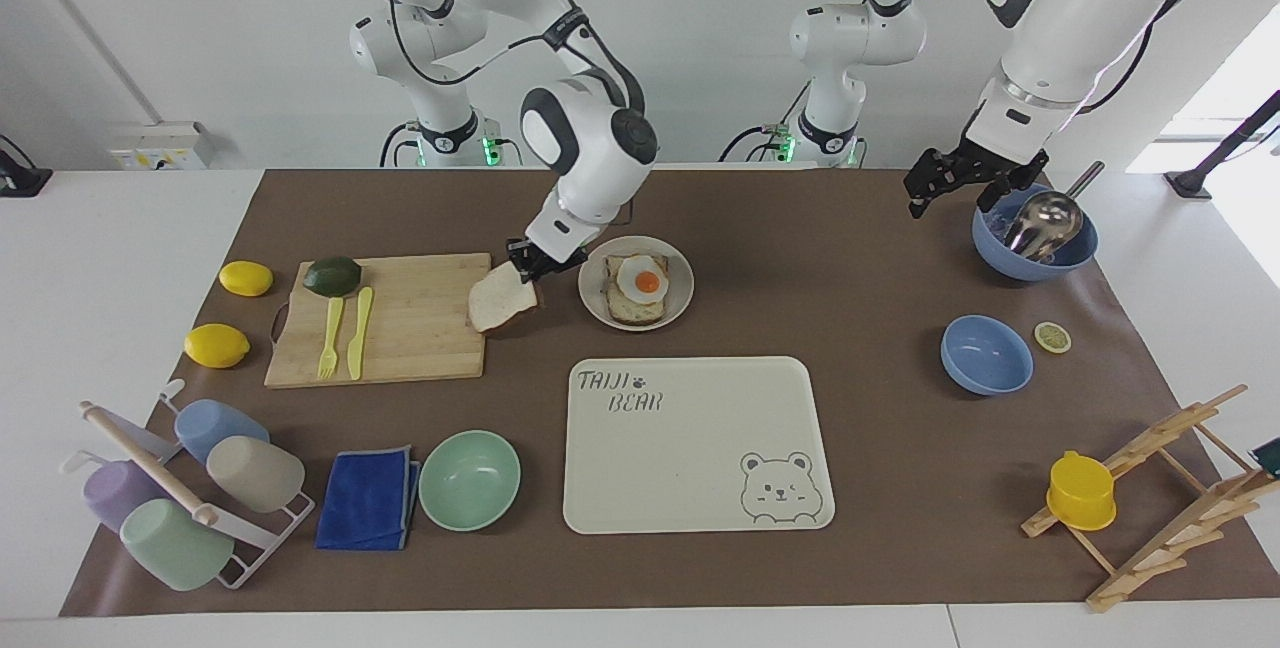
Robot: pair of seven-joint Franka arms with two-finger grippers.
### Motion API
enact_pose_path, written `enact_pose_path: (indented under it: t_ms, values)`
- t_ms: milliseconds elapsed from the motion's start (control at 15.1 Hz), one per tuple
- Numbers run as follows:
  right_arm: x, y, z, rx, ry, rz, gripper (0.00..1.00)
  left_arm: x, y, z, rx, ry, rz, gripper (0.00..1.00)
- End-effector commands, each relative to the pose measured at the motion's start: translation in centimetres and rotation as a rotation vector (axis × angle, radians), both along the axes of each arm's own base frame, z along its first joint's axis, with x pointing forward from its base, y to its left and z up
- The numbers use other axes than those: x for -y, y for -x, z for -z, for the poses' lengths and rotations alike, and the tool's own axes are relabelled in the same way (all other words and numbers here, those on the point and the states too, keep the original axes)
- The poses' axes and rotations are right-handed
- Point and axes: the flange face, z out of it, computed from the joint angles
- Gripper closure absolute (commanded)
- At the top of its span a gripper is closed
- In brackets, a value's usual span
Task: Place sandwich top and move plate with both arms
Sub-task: 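Lift the bread slice with the right gripper toward the egg plate, then lower the bread slice onto the egg toast with the right gripper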
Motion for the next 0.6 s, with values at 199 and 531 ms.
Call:
enact_pose_path:
  t_ms: [199, 531]
  values:
    - [-11.1, 3.6, -1.7, 0.040, -0.069, -0.059, 1.00, -0.3, 0.6, -0.5, -0.002, -0.005, 0.000, 0.00]
    - [-14.0, 5.5, 1.1, 0.084, 0.004, -0.138, 1.00, -0.3, 0.5, -0.4, -0.002, -0.005, 0.000, 0.00]
